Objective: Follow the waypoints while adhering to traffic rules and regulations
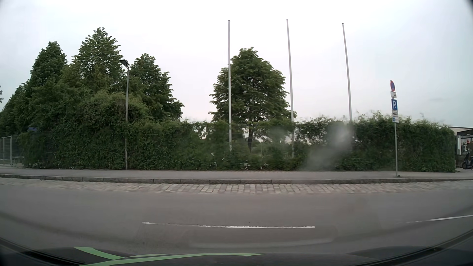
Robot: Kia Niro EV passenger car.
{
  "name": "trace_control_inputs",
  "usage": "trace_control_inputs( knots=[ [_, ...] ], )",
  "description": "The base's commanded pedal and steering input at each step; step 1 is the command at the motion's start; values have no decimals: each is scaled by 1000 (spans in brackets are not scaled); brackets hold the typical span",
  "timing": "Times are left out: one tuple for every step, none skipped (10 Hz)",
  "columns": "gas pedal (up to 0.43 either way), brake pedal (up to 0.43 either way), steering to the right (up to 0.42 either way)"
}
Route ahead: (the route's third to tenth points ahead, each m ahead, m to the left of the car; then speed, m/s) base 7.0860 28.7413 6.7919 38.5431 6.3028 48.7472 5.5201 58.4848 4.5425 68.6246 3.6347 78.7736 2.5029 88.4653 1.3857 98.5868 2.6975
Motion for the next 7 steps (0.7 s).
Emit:
trace_control_inputs(
  knots=[
    [240, 0, -530],
    [228, 0, -558],
    [228, 0, -585],
    [228, 0, -596],
    [209, 0, -601],
    [209, 0, -601],
    [209, 0, -600]
  ],
)
